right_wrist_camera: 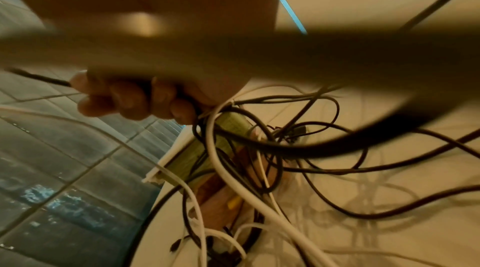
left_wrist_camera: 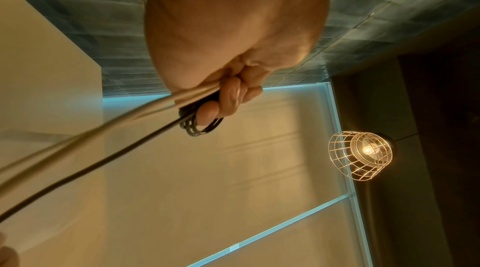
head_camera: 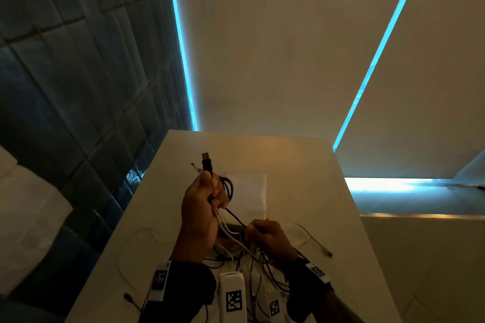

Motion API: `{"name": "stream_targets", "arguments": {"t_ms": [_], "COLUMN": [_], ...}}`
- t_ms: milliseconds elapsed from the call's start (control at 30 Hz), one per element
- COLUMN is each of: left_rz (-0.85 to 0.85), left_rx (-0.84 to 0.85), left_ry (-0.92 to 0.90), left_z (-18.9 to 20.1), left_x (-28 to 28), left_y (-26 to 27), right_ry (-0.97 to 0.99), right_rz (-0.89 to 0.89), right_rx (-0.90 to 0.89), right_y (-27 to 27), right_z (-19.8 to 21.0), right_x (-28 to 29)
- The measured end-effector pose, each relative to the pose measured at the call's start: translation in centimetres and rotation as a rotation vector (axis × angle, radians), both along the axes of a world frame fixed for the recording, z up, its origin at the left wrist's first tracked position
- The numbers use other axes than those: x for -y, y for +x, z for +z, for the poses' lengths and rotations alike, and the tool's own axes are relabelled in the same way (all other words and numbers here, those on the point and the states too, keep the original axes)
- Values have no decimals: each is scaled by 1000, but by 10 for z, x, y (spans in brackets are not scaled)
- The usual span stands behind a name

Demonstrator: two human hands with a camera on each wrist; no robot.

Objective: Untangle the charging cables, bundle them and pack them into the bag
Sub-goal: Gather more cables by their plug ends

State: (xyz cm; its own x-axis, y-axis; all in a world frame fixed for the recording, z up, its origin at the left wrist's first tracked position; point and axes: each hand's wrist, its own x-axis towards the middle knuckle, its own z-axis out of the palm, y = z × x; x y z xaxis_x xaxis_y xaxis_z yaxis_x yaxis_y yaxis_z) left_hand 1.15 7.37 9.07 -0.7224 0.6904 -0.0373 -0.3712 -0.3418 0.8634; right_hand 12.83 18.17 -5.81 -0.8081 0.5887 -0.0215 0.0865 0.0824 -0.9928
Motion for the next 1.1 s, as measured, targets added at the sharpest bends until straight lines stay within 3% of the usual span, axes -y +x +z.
{"name": "stream_targets", "arguments": {"t_ms": [367,733,967,1100], "left_rz": [-18,-8,-18,-16], "left_rx": [-3,3,-35,-165], "left_ry": [-15,9,-31,-157], "left_z": [-1,3,1,1], "left_x": [1,5,4,4], "left_y": [1,-3,-2,-11], "right_ry": [4,174,249,115], "right_rz": [-46,-74,-78,-201], "right_rx": [29,248,331,197], "right_y": [9,23,17,12], "right_z": [-36,-59,-49,-18], "right_x": [-3,-6,-10,-11]}}
